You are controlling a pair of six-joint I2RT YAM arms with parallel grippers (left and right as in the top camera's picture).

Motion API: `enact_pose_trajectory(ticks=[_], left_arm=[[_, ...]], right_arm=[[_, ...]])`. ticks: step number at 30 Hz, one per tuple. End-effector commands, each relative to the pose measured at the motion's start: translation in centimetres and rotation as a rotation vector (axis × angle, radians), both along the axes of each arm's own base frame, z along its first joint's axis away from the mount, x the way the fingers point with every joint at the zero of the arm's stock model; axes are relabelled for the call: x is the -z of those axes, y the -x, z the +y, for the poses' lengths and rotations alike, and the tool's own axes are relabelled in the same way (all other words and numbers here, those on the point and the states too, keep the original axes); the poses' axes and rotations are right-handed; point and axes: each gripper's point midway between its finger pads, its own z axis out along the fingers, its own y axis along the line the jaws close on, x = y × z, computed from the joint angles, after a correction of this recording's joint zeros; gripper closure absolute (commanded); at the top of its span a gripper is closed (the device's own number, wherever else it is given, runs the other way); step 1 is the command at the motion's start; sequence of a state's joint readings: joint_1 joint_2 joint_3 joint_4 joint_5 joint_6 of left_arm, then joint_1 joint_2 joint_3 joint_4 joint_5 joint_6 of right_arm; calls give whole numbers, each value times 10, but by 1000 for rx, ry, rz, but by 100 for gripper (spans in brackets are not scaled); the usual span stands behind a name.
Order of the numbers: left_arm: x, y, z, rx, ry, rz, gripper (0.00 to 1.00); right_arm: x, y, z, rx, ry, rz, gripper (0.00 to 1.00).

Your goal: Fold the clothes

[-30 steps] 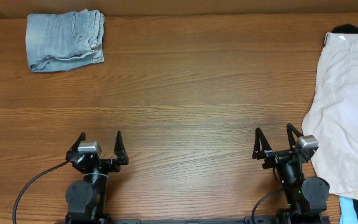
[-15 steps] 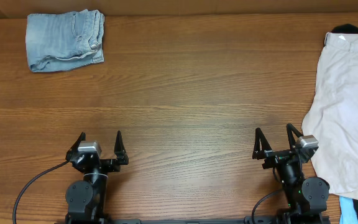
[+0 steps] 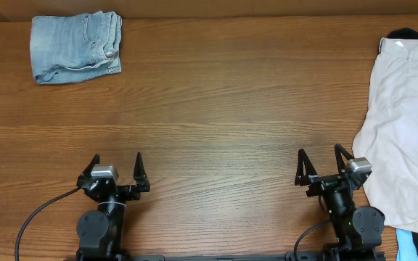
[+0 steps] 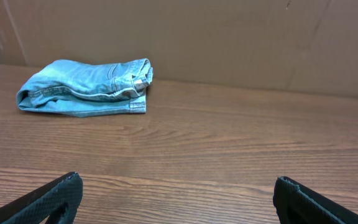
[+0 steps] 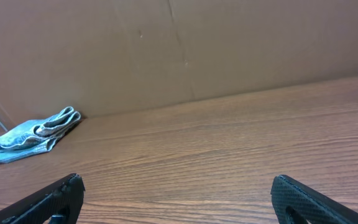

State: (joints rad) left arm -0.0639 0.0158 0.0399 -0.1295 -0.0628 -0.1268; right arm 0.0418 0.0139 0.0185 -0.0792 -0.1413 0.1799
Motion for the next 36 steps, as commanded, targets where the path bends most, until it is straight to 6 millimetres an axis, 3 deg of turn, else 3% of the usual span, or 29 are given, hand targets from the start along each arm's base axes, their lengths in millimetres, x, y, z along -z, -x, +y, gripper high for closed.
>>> enact_pose_trajectory(ticks=[1,6,11,16,21,29,36], left_arm=[[1,0,0,5,-14,-7,0],[1,0,0,5,-13,-7,0],[-11,-1,0,6,-9,-55,0],[-16,4,-42,243,63,-72,0],[-23,7,-49,286,65,-81,0],[-67,14,-45,270,14,-135,0],[-127,-6,-52,305,-25,-116,0]], right_arm=[[0,0,-1,6,0,-7,0],[0,0,-1,6,0,-7,0],[1,0,-1,6,0,-7,0],[-3,0,1,-7,-28,-17,0],[-11,3,9,-54,-31,-33,0],[-65,15,11,-70,-33,-134,0],[-134,22,10,-67,-33,-184,0]])
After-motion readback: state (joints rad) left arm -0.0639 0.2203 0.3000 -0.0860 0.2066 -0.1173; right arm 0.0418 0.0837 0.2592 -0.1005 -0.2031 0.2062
